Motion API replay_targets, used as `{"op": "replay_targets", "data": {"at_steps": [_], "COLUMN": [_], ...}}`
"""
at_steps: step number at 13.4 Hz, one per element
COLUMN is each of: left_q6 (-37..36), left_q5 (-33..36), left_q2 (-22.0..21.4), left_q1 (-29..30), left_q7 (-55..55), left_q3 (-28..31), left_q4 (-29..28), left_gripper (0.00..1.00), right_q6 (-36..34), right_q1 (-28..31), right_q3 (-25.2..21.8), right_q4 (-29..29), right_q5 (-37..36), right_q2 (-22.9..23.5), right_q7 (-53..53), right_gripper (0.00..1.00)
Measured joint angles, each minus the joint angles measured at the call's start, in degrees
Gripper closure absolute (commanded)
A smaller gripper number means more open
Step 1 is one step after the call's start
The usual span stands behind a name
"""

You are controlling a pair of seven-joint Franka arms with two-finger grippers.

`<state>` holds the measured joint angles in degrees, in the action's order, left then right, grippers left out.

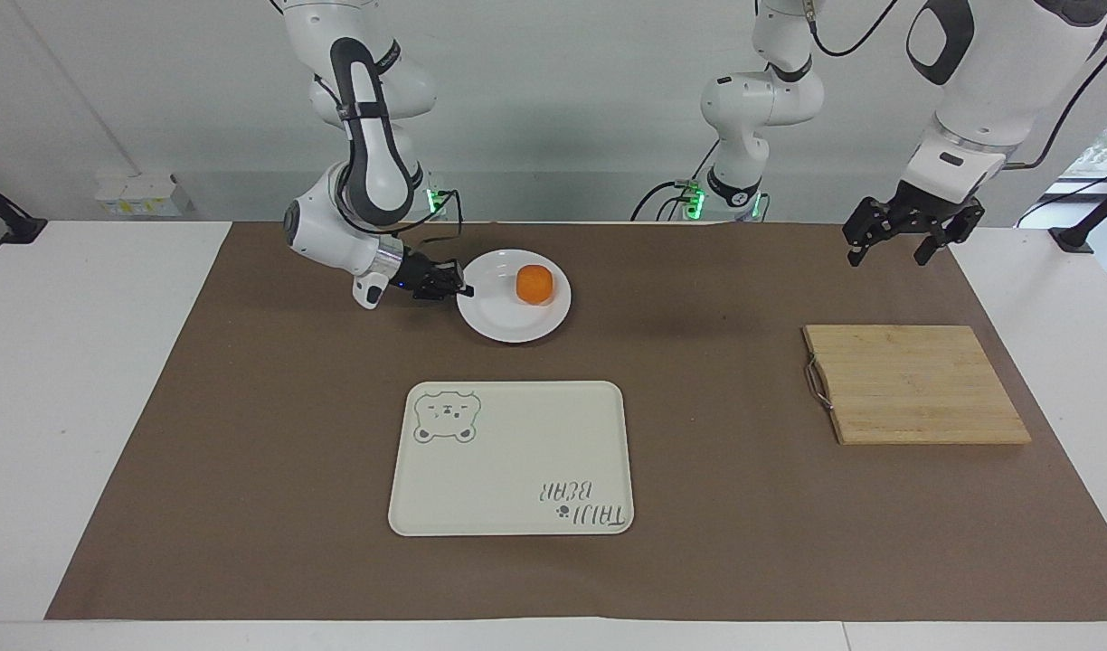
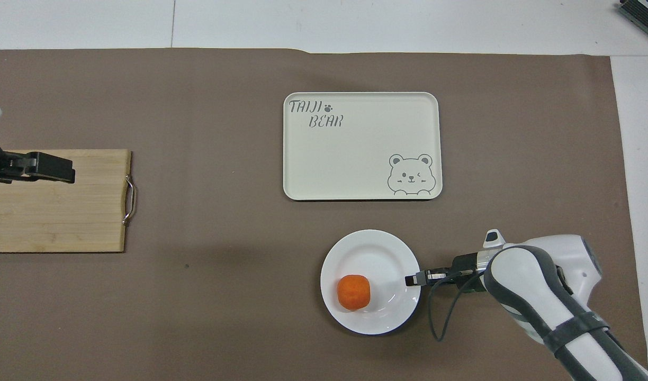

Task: Place orange and plate with both arms
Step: 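Close the right gripper on the plate rim, then slide the plate with the right gripper onto the cream tray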

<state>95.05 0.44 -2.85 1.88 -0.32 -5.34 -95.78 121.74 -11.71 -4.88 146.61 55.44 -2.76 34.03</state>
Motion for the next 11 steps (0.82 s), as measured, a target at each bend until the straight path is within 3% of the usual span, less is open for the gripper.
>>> {"op": "replay_targets", "data": {"at_steps": [6, 11], "left_q6": [0.0, 0.0], "left_q5": [0.0, 0.0], "left_q2": [0.0, 0.0], "left_q1": [0.0, 0.0], "left_q7": [0.0, 0.0], "left_q3": [0.0, 0.0], "left_q4": [0.0, 0.0], "left_gripper": [0.0, 0.0], "right_q6": [-1.6, -3.8], "right_q1": [0.2, 1.0], "right_q3": [0.0, -0.1], "right_q4": [-4.8, -7.8], "right_q5": [0.6, 7.3], "right_q2": [0.7, 1.5], "right_q7": [-0.7, -0.7], "right_gripper": [1.0, 1.0]}}
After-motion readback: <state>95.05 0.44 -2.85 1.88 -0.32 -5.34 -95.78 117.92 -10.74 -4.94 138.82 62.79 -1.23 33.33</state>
